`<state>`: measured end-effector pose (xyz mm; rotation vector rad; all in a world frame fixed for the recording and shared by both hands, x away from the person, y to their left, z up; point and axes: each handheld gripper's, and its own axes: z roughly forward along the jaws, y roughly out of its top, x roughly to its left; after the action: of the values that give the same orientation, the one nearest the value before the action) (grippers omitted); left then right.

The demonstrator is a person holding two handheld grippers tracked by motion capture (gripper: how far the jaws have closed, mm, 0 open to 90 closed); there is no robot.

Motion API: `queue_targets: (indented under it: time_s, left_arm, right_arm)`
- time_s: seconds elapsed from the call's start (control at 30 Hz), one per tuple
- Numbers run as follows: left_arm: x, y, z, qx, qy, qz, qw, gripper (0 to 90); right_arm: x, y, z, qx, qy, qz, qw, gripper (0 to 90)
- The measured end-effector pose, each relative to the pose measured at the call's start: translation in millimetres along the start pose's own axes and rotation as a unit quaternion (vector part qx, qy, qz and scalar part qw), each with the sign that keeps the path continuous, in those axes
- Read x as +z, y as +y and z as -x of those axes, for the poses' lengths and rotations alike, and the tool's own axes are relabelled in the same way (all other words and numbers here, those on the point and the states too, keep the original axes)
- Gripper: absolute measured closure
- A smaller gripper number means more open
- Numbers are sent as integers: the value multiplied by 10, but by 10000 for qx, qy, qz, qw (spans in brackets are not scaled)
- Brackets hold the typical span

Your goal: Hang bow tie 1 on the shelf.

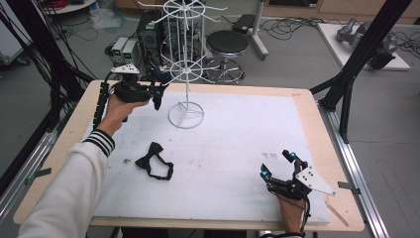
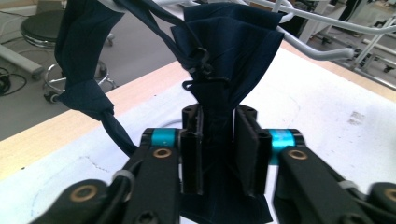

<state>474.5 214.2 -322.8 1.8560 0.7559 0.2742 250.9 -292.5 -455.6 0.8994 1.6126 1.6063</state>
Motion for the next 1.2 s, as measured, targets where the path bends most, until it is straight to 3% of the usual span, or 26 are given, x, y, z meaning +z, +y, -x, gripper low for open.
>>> queue_targets:
  time_s: [0.07, 0.1, 0.13, 0.2, 0.33, 0.63, 0.9, 1.2]
  left_arm:
    - [-12, 5, 9, -7, 24, 3, 10000, 542]
    - [-17, 8, 17, -25, 39, 8, 10000, 346]
    - [-23, 12, 26, -1, 35, 25, 10000, 346]
    - [-53, 12, 61, 147, 123, 104, 9998, 234]
    - [-131, -26, 107, 346, 261, -29, 9991, 163]
    - [-489, -256, 178, 393, 286, 421, 9979, 161]
    - [-798, -496, 284, 454, 160, 810, 9956, 161]
    - [-1037, -778, 443, 640, 271, 951, 9930, 161]
  right_arm:
    - [0, 0, -1, -2, -6, -4, 10000, 93]
    - [0, 1, 0, 5, 2, -16, 10000, 93]
    - [0, 1, 0, 5, 2, -16, 10000, 93]
    - [0, 1, 0, 17, 2, -21, 10000, 93]
    - [1, 2, -3, 6, -8, -14, 10000, 93]
    - [2, 1, -3, 7, -13, -14, 10000, 93]
    - [6, 1, -2, -22, -13, 2, 10000, 93]
    - [5, 1, -2, -29, -15, -1, 10000, 93]
